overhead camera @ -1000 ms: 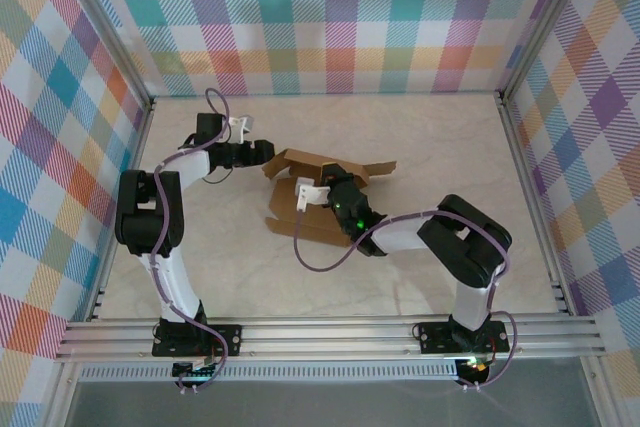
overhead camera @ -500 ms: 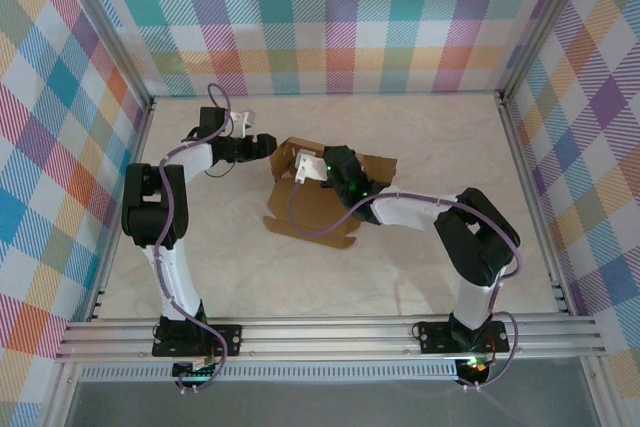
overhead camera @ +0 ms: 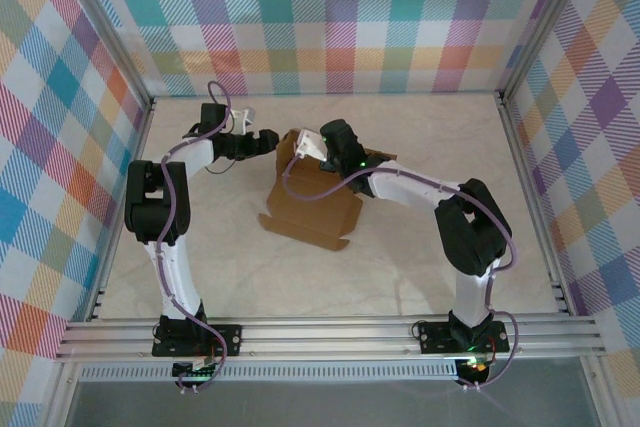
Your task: Fold the paper box
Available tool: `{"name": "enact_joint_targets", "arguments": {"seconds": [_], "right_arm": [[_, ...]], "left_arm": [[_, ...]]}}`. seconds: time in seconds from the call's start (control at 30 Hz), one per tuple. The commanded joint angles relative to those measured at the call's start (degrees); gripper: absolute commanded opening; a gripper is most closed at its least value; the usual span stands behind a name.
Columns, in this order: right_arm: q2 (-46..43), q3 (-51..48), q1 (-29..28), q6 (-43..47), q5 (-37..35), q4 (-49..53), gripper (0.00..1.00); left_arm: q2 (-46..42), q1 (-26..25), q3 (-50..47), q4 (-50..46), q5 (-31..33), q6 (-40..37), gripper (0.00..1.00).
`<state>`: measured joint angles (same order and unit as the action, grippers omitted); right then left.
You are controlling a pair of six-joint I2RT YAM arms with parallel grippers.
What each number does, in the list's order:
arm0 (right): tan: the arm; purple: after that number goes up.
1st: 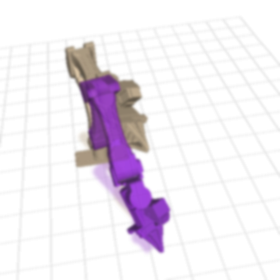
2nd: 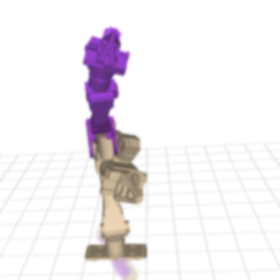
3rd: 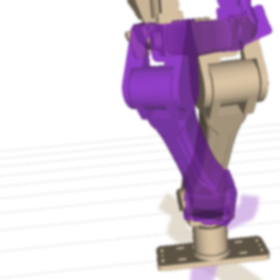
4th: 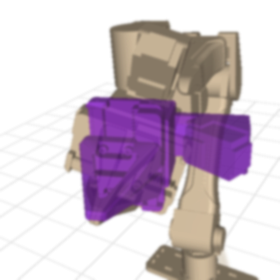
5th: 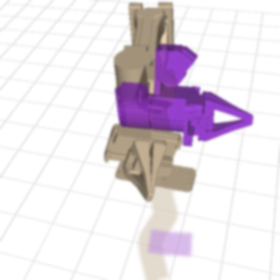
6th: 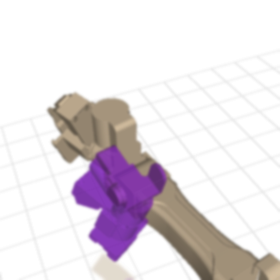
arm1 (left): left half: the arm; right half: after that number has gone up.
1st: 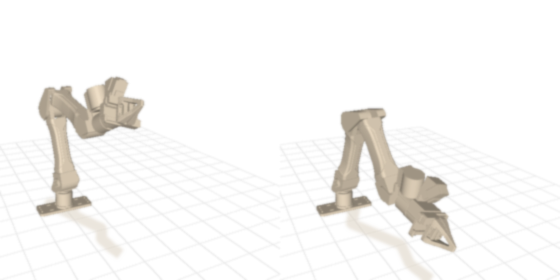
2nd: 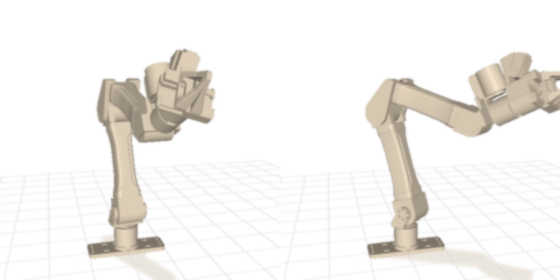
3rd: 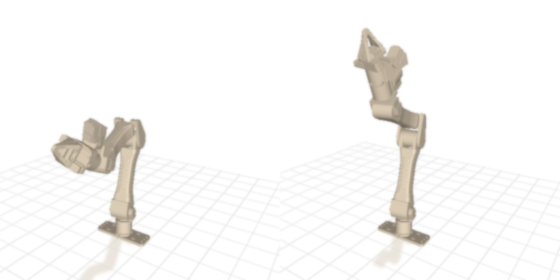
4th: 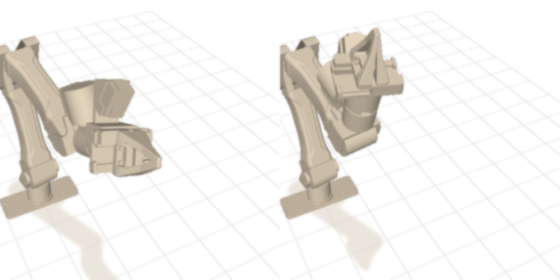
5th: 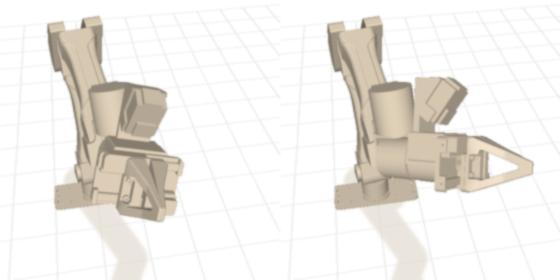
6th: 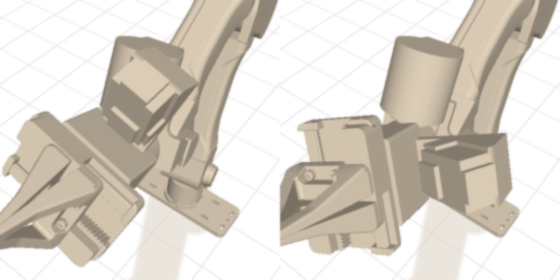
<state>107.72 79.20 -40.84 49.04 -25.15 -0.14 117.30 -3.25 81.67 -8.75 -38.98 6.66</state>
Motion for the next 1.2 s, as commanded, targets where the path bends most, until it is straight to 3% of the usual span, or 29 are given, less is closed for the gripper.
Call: {"name": "enact_joint_targets", "arguments": {"seconds": [0.0,0.3,0.43,0.77,1.17], "right_arm": [[2.83,3.17,1.14,-6.65,5.77,12.29,0.0],[7.35,11.68,2.04,-9.5,6.98,22.06,0.0],[6.74,8.64,1.7,-5.45,3.44,16.79,0.0],[3.05,-2.33,-1.0,8.42,-7.55,-10.39,0.0],[0.79,-8.48,-3.17,18.99,-9.57,-26.81,0.0]], "left_arm": [[0.61,-0.04,1.19,-1.18,-0.56,-0.91,0.97],[-0.04,0.5,0.7,-1.14,0.09,-1.13,1.0],[-0.62,0.83,0.06,-0.84,0.55,-1.1,1.0],[-1.72,0.96,-1.07,0.4,1.06,-0.33,1.0],[-3.67,3.2,-5.29,7.41,2.24,4.85,1.0]]}}
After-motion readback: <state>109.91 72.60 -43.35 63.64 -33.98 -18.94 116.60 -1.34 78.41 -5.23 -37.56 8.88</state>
